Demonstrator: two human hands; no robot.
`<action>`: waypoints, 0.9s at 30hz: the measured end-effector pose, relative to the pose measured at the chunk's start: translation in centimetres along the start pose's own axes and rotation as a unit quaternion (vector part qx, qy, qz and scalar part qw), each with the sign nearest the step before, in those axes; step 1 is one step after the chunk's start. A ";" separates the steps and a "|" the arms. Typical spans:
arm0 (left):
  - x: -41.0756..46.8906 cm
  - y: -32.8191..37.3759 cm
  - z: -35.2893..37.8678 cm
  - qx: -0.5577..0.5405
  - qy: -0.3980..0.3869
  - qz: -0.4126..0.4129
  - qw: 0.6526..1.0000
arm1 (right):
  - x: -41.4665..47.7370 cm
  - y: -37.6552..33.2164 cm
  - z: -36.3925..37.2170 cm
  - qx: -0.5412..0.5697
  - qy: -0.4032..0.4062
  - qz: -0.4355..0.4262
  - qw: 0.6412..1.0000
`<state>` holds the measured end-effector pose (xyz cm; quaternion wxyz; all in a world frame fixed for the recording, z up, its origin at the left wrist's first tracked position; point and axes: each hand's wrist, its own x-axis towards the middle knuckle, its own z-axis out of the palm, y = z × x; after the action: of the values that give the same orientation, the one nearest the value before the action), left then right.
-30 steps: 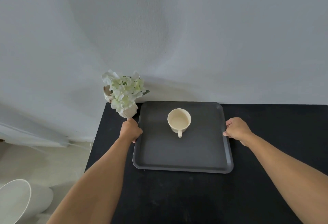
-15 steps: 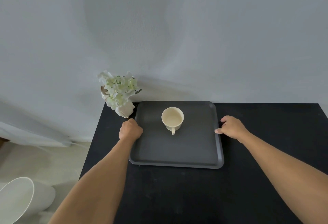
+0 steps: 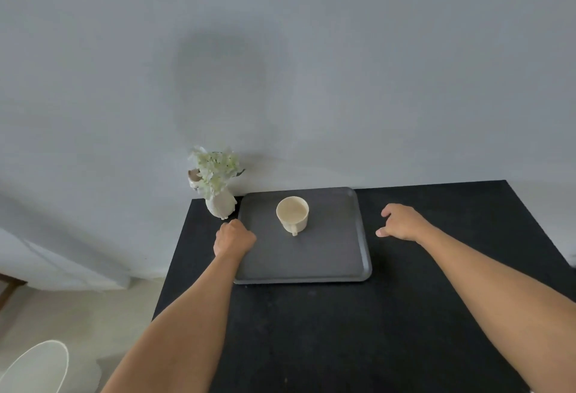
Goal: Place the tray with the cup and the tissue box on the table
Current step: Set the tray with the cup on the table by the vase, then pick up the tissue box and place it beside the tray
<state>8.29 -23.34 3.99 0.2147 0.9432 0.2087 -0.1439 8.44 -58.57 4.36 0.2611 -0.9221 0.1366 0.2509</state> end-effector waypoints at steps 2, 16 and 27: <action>-1.7 0.3 -0.6 -0.005 0.004 0.019 1.000 | -2.1 0.4 -0.4 0.005 0.017 0.001 1.000; -14.2 1.8 0.9 -0.071 -0.047 0.132 0.988 | -17.0 5.1 -1.5 -0.007 0.123 0.039 0.992; -22.7 6.3 7.6 -0.116 -0.141 0.170 0.968 | -23.0 14.3 -4.1 -0.002 0.172 0.094 0.981</action>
<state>-9.97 -39.57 7.75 0.3708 0.9039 0.0278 -0.2113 -14.61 -69.86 13.78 0.2076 -0.9349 0.2650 0.1123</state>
